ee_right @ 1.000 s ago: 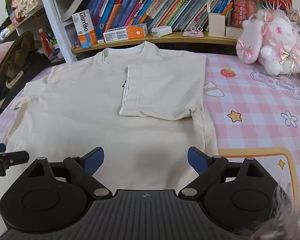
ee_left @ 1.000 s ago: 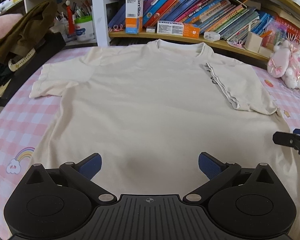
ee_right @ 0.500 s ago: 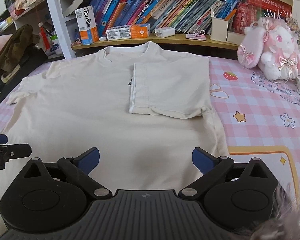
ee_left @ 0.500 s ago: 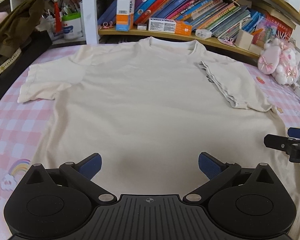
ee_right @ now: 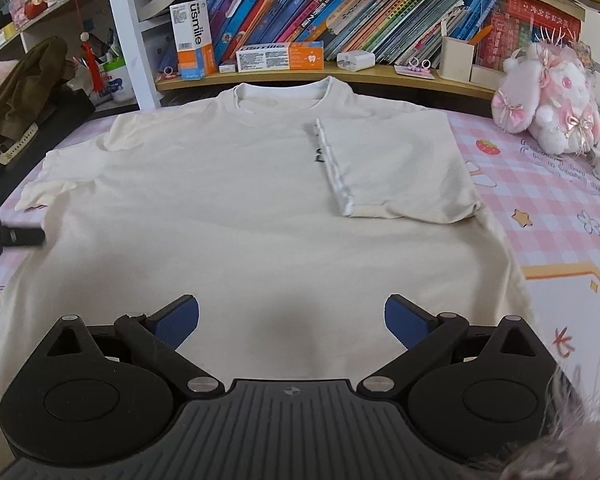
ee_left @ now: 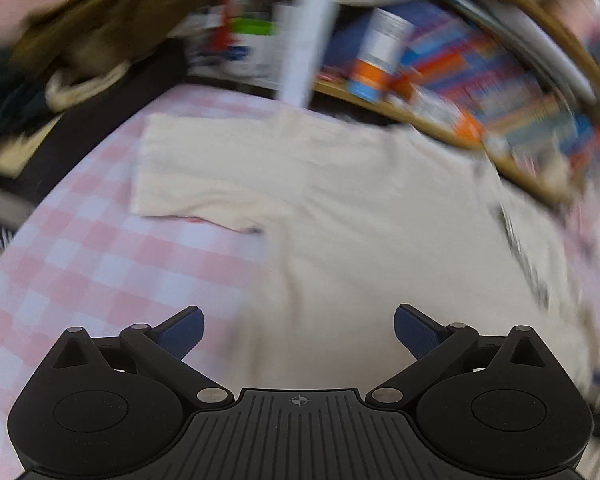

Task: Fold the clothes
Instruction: 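Move the left gripper to the unfolded sleeve edge and pinch it, then fold the pinched side and sleeve toward the center with the left gripper, release, then withdraw both grippers and move them toward the shirt hem, then lower both grippers to the hem and pinch its two corners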

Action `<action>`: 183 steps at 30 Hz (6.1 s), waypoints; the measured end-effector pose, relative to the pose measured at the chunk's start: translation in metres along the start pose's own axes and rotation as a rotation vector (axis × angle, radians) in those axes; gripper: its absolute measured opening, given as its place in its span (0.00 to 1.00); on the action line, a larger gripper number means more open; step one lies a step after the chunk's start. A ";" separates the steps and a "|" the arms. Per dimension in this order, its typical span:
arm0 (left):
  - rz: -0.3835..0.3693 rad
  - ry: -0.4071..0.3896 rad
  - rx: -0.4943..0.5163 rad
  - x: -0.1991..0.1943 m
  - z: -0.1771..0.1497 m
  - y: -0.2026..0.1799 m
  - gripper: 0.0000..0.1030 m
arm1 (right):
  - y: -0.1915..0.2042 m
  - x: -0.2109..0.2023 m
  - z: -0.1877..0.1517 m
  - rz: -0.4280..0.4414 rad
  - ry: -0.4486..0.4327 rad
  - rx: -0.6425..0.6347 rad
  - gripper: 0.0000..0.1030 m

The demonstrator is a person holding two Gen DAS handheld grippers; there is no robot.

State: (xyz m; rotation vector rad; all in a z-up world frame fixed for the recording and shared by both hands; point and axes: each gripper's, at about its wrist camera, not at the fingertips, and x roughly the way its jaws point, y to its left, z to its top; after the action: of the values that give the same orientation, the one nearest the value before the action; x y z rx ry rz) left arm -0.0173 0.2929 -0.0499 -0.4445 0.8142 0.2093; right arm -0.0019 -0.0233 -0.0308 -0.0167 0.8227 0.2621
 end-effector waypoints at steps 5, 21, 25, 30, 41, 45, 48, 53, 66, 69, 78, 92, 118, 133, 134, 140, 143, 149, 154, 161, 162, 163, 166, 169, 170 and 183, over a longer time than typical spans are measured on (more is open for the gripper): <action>-0.053 0.008 -0.306 0.017 0.028 0.065 0.63 | 0.026 0.000 -0.004 -0.033 0.011 -0.012 0.97; -0.158 -0.067 -0.738 0.067 0.076 0.142 0.50 | 0.050 -0.008 -0.012 -0.142 0.052 -0.017 0.97; -0.135 -0.068 -0.753 0.069 0.075 0.145 0.30 | 0.049 -0.009 -0.013 -0.162 0.064 -0.004 0.97; -0.102 -0.064 -0.822 0.069 0.068 0.153 0.07 | 0.050 -0.007 -0.014 -0.164 0.084 -0.005 0.97; -0.193 -0.143 -0.398 0.059 0.122 0.043 0.04 | 0.029 -0.003 -0.015 -0.133 0.096 -0.010 0.97; -0.259 -0.029 0.061 0.070 0.109 -0.060 0.05 | 0.011 -0.004 -0.015 -0.120 0.090 0.010 0.97; -0.232 0.106 0.365 0.092 0.065 -0.112 0.15 | -0.005 -0.003 -0.014 -0.114 0.087 0.044 0.97; -0.146 0.138 0.281 0.103 0.049 -0.093 0.45 | -0.024 -0.001 -0.018 -0.091 0.103 0.059 0.97; -0.059 0.036 -0.007 0.104 0.097 -0.045 0.30 | -0.049 0.007 -0.027 -0.072 0.117 0.087 0.98; -0.018 0.059 0.037 0.109 0.102 -0.054 0.03 | -0.051 0.006 -0.028 -0.070 0.106 0.088 0.99; -0.377 0.108 0.225 0.127 0.185 -0.178 0.21 | -0.055 0.006 -0.030 -0.081 0.082 0.100 1.00; 0.051 0.008 0.276 0.151 0.223 -0.074 0.52 | -0.051 0.007 -0.035 -0.149 0.094 0.076 1.00; -0.106 -0.010 0.192 0.114 0.189 -0.028 0.07 | -0.036 0.009 -0.034 -0.235 0.137 0.175 1.00; -0.052 -0.039 0.155 -0.019 0.043 -0.013 0.32 | -0.049 -0.015 -0.037 -0.119 0.093 0.078 1.00; -0.047 -0.042 0.148 -0.028 0.029 -0.014 0.33 | -0.051 -0.020 -0.038 -0.105 0.085 0.068 1.00; 0.004 -0.090 0.177 -0.071 -0.040 -0.038 0.47 | -0.069 -0.047 -0.055 -0.034 0.051 0.027 1.00; 0.037 -0.108 0.182 -0.090 -0.069 -0.048 0.53 | -0.077 -0.060 -0.065 0.001 0.036 -0.005 1.00; 0.077 -0.108 0.158 -0.117 -0.112 -0.057 0.66 | -0.089 -0.088 -0.093 0.042 0.033 -0.032 1.00; 0.091 -0.092 0.141 -0.126 -0.128 -0.060 0.66 | -0.100 -0.107 -0.111 0.039 0.032 -0.019 1.00; 0.097 -0.088 0.182 -0.141 -0.148 -0.060 0.76 | -0.117 -0.131 -0.132 0.030 0.018 0.034 1.00; 0.096 -0.087 0.183 -0.142 -0.150 -0.059 0.76 | -0.119 -0.133 -0.134 0.027 0.017 0.042 1.00; 0.094 -0.084 0.184 -0.144 -0.151 -0.057 0.76 | -0.121 -0.136 -0.136 0.023 0.017 0.051 1.00; 0.096 -0.066 0.180 -0.145 -0.154 -0.050 0.76 | -0.124 -0.140 -0.143 0.004 0.021 0.076 1.00; 0.106 -0.047 0.161 -0.149 -0.158 -0.041 0.77 | -0.120 -0.142 -0.146 -0.018 0.029 0.104 1.00; 0.106 -0.050 0.152 -0.151 -0.160 -0.038 0.78 | -0.119 -0.143 -0.147 -0.021 0.030 0.113 1.00; 0.118 -0.019 0.124 -0.156 -0.169 -0.015 0.81 | -0.104 -0.151 -0.160 -0.040 0.053 0.107 1.00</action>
State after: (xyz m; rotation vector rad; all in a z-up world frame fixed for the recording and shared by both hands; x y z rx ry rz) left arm -0.2276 0.2000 -0.0319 -0.2779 0.8311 0.2708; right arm -0.1909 -0.1763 -0.0387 0.0601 0.8868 0.1804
